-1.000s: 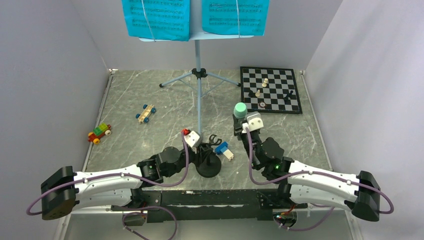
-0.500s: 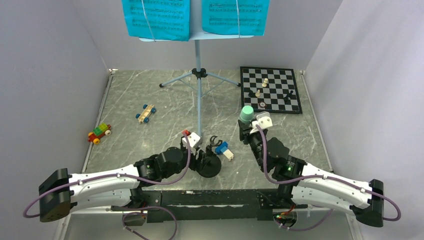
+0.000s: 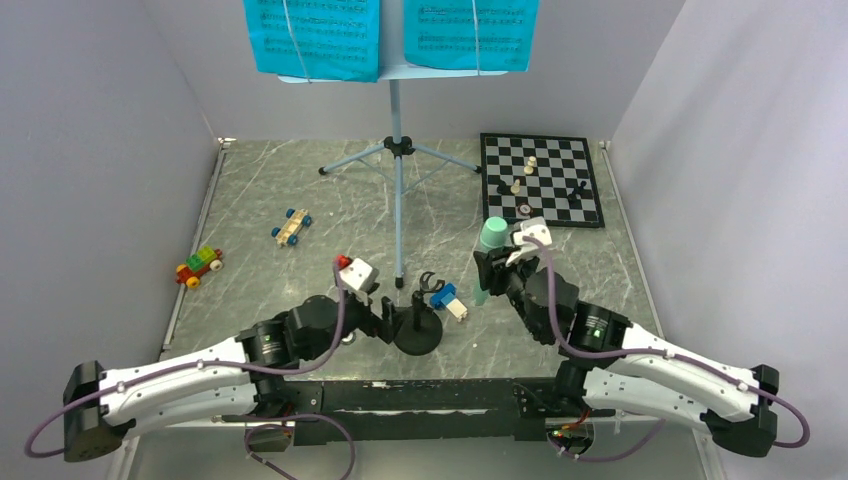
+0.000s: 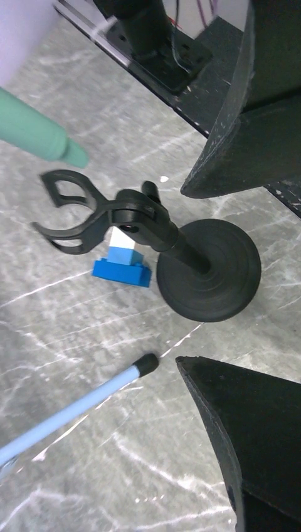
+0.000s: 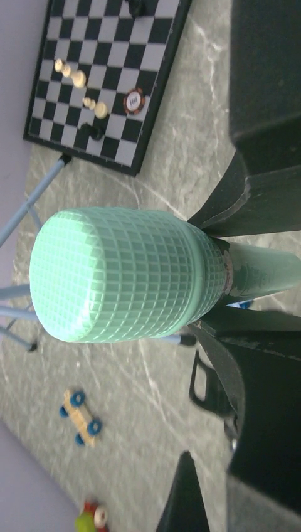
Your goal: Pack up the instrument practice props
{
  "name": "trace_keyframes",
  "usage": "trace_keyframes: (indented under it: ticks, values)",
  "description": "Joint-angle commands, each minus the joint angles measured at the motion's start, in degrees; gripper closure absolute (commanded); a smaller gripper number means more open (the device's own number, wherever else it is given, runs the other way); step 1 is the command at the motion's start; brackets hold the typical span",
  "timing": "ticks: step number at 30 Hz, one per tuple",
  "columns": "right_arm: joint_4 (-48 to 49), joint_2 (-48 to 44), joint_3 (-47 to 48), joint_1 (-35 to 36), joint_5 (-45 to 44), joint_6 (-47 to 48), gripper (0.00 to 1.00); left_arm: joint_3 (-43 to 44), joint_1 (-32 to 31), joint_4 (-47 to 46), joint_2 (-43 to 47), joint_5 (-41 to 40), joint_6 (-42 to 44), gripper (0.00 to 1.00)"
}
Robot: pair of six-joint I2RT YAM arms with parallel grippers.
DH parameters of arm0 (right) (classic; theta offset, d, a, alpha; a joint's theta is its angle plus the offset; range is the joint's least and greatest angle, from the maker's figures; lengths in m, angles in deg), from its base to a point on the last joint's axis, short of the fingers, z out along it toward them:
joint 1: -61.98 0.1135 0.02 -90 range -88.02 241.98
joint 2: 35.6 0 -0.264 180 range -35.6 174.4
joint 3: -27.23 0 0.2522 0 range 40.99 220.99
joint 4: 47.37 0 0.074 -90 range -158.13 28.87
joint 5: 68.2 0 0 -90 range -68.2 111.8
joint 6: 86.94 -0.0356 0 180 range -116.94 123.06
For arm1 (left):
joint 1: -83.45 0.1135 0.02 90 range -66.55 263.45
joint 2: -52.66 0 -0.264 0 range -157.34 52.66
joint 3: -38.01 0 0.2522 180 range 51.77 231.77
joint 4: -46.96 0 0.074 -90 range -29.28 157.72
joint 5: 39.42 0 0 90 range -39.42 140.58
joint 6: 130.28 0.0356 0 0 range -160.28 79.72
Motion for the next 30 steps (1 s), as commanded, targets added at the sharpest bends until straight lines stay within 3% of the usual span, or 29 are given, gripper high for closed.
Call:
trace_keyframes:
  ticks: [1,5,8,13,16,22,30]
  values:
    - [-6.3,0.1,10.1,-1.0,8.2,-7.7,1.00,2.4,0.0,-0.6,7.1,-3.9,0.5,0.01]
    - [-7.9,1.7,17.4,-2.6,20.2,-9.7,1.00,4.6,0.1,-2.4,13.2,0.9,5.7,0.01]
    - [-9.3,5.3,24.6,-3.3,31.1,-10.1,1.00,7.6,0.2,-6.1,15.6,14.4,9.8,0.01]
    - [-10.0,13.6,35.2,-3.5,45.4,-11.4,1.00,15.6,0.8,-7.6,11.7,28.5,9.4,0.01]
    - [-8.7,17.0,37.9,-3.5,49.7,-11.9,1.00,17.6,0.9,-10.0,9.0,32.8,8.7,0.01]
    - [-4.0,21.1,38.7,-3.5,56.5,-14.5,1.00,20.4,1.0,-8.7,4.4,35.0,9.3,0.01]
    - [1.1,21.2,36.8,-3.4,61.2,-16.3,1.00,17.6,1.6,-9.0,5.6,31.1,8.9,0.01]
